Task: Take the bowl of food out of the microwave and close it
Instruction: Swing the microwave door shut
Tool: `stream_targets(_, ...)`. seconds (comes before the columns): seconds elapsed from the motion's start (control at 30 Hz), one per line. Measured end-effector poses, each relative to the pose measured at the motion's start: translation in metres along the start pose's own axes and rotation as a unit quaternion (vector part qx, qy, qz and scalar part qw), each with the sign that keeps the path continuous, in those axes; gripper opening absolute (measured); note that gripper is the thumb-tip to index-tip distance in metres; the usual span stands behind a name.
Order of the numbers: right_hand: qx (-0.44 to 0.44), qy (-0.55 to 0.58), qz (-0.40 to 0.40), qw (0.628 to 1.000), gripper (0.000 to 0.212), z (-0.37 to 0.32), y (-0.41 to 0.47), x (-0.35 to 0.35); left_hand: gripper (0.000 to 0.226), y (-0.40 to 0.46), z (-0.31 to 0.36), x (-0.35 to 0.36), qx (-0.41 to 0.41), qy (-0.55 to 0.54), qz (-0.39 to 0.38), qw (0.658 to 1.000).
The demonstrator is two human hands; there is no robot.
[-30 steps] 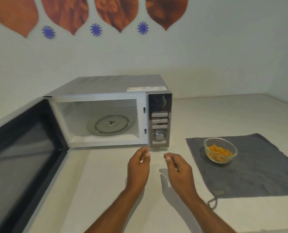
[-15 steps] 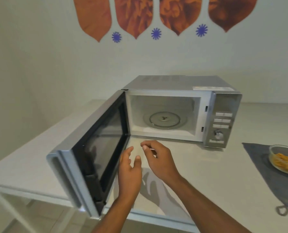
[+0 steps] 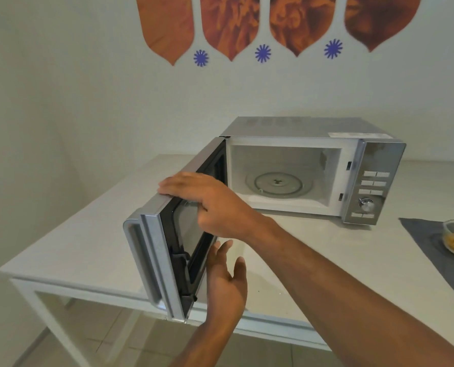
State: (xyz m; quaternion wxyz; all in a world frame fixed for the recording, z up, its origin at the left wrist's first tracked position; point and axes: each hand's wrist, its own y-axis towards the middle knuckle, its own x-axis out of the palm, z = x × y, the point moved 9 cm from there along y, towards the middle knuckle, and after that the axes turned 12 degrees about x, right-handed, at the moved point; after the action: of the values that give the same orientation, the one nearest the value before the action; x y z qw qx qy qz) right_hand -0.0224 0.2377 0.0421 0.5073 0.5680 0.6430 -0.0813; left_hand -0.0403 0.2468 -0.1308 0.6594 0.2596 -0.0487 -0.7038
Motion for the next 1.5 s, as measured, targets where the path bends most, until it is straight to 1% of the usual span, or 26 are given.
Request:
stream_targets(0.07,0.007,-0.011,-0.006,1.0,0.086,0.0,0.0,0.006,0.042,-0.003,0.0,-0.001,-0.005,-0.021,-0.006,1.0)
stream_targets(0.2,0.017,0.011,0.023,1.0,0.083,0.007,-0.007,0.0,0.038,-0.01,0.006,0.006,-0.014,-0.073,-0.036,0.997)
stream_targets(0.33,0.036,0.058,0.044,0.997,0.081,0.021,-0.025,-0.014,0.035,-0.028,0.017,0.025,-0.024,-0.143,-0.096,0.985)
stream_targets(0.4,0.039,0.061,0.064,0.995,0.079,0.03,-0.038,-0.026,0.033,-0.037,0.026,0.035,-0.006,-0.165,-0.118,0.979)
stream_targets(0.5,0.044,0.068,0.087,0.993,0.075,0.044,-0.057,-0.045,0.039,-0.044,0.043,0.044,0.031,-0.199,-0.124,0.972)
stream_targets(0.67,0.069,0.056,0.101,0.991,0.087,0.074,-0.086,-0.078,0.033,-0.047,0.071,0.06,0.093,-0.228,-0.141,0.959)
stream_targets(0.77,0.096,0.044,0.11,0.988,0.086,0.092,-0.104,-0.101,0.031,-0.045,0.086,0.064,0.133,-0.242,-0.124,0.953)
stream_targets(0.83,0.115,0.041,0.115,0.986,0.079,0.101,-0.113,-0.116,0.027,-0.042,0.096,0.063,0.164,-0.244,-0.095,0.951)
stream_targets(0.9,0.137,0.045,0.132,0.981,0.078,0.11,-0.123,-0.13,0.025,-0.036,0.104,0.059,0.189,-0.247,-0.059,0.949)
stream_targets(1.0,0.194,0.037,0.179,0.964,0.079,0.13,-0.141,-0.152,0.021,-0.022,0.119,0.058,0.219,-0.235,-0.017,0.947)
stream_targets(1.1,0.23,0.043,0.252,0.939,0.073,0.146,-0.165,-0.17,0.019,-0.002,0.13,0.064,0.223,-0.226,0.018,0.948)
stream_targets(1.2,0.264,0.098,0.342,0.897,0.068,0.163,-0.197,-0.176,0.016,0.02,0.139,0.075,0.229,-0.2,0.033,0.952)
stream_targets(1.27,0.269,0.125,0.412,0.862,0.064,0.17,-0.223,-0.177,0.017,0.035,0.141,0.09,0.218,-0.189,0.019,0.957)
stream_targets(1.33,0.268,0.123,0.456,0.84,0.051,0.174,-0.243,-0.172,0.022,0.05,0.14,0.11,0.18,-0.194,-0.02,0.964)
stream_targets(1.4,0.278,0.138,0.46,0.832,0.039,0.183,-0.254,-0.158,0.027,0.062,0.139,0.132,0.146,-0.204,-0.068,0.966)
stream_targets(1.5,0.327,0.181,0.423,0.825,0.028,0.206,-0.259,-0.13,0.026,0.075,0.142,0.159,0.144,-0.183,-0.125,0.965)
